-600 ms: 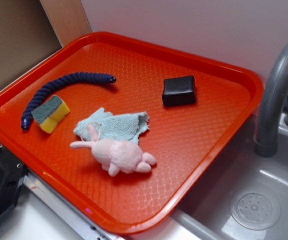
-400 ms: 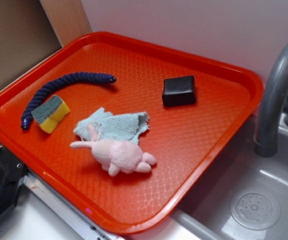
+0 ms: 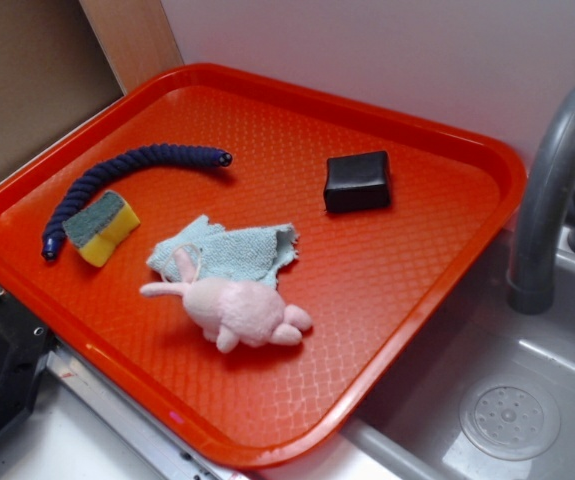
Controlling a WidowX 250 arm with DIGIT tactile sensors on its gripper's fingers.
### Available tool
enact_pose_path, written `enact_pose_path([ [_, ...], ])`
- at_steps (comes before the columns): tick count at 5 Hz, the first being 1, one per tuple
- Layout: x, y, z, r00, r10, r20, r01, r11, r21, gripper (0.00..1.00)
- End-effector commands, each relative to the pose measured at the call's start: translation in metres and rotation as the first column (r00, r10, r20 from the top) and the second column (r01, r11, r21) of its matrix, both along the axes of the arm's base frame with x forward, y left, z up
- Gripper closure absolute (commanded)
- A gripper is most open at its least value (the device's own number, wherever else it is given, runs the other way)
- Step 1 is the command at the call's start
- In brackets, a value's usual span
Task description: Grab the pink bunny.
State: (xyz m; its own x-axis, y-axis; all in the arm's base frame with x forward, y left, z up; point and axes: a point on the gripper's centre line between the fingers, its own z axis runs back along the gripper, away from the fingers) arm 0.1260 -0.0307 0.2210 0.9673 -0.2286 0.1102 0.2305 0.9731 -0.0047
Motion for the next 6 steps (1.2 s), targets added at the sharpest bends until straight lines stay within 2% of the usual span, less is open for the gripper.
enact_pose_path([
  [1, 0.035, -0.023, -0.031, 0.911, -0.407, -0.066, 0.407, 0.913, -0.01, 0.0],
  [2, 0.052, -0.044, -0.045, 0.783, -0.62, -0.048, 0.621, 0.784, 0.008, 0.0],
  [3, 0.055, -0.067, -0.065, 0.607, -0.795, -0.008, 0.795, 0.606, 0.023, 0.0],
  [4, 0.042, -0.095, -0.082, 0.391, -0.92, -0.005, 0.92, 0.391, -0.003, 0.0],
  [5, 0.035, -0.118, -0.1, 0.318, -0.946, -0.062, 0.948, 0.319, -0.007, 0.0],
  [6, 0.036, -0.123, -0.128, 0.389, -0.916, -0.102, 0.917, 0.395, -0.053, 0.0],
])
